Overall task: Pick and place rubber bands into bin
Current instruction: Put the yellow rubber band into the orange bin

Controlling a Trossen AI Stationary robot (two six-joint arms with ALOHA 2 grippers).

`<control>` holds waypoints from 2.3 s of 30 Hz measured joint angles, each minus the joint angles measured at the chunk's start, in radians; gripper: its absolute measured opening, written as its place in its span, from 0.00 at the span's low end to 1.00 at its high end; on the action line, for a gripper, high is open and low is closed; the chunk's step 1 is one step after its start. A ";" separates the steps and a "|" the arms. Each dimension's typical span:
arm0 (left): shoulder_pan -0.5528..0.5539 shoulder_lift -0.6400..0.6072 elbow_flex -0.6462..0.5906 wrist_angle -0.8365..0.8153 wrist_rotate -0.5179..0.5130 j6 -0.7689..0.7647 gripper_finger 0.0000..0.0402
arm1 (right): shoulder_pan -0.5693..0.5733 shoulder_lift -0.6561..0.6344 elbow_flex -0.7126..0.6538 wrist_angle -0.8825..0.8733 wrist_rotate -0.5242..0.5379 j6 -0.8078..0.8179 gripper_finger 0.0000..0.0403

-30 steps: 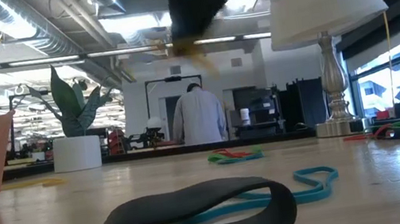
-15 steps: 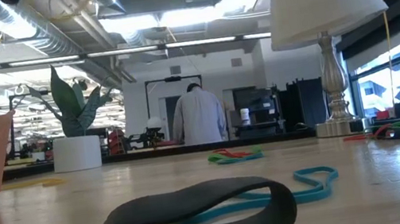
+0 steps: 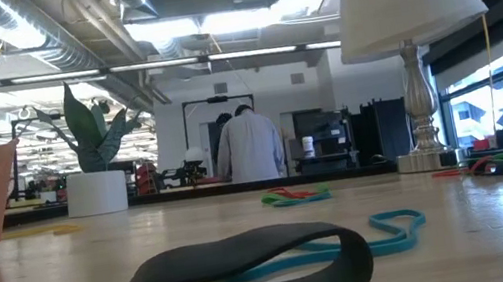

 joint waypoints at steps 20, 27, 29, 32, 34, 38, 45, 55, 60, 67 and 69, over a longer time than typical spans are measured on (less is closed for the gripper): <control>0.000 0.000 0.000 0.015 0.026 0.112 0.01 | -0.007 0.000 0.000 -0.002 -0.002 -0.002 0.00; 0.000 0.000 0.000 0.014 0.027 0.104 0.01 | -0.007 0.000 0.000 -0.002 -0.002 0.004 0.08; 0.000 0.000 0.000 0.013 0.029 0.104 0.01 | -0.007 0.000 0.000 -0.003 -0.001 0.004 0.13; 0.000 0.000 0.000 0.011 0.030 0.094 0.01 | -0.007 0.000 0.000 -0.007 0.000 0.005 0.21; -0.001 0.000 0.000 0.010 0.031 0.091 0.01 | -0.007 0.000 0.000 -0.010 -0.002 0.008 0.27; 0.000 -0.007 0.000 0.006 0.027 0.067 0.01 | -0.005 -0.004 0.000 -0.028 -0.027 -0.013 0.37; 0.000 -0.011 0.063 -0.106 0.012 0.007 0.01 | 0.039 -0.034 0.001 -0.213 -0.011 -0.001 0.45; -0.029 0.110 0.316 -0.636 0.064 -0.373 0.01 | 0.184 -0.075 0.001 -0.686 0.087 0.245 0.36; -0.049 0.206 0.418 -0.846 0.186 -0.622 0.01 | 0.252 -0.076 0.001 -0.924 0.106 0.416 0.34; -0.080 0.322 0.442 -0.959 0.238 -0.861 0.01 | 0.301 -0.096 0.001 -1.059 0.128 0.477 0.34; -0.080 0.370 0.442 -0.986 0.251 -0.906 0.01 | 0.309 -0.098 0.000 -1.085 0.134 0.488 0.34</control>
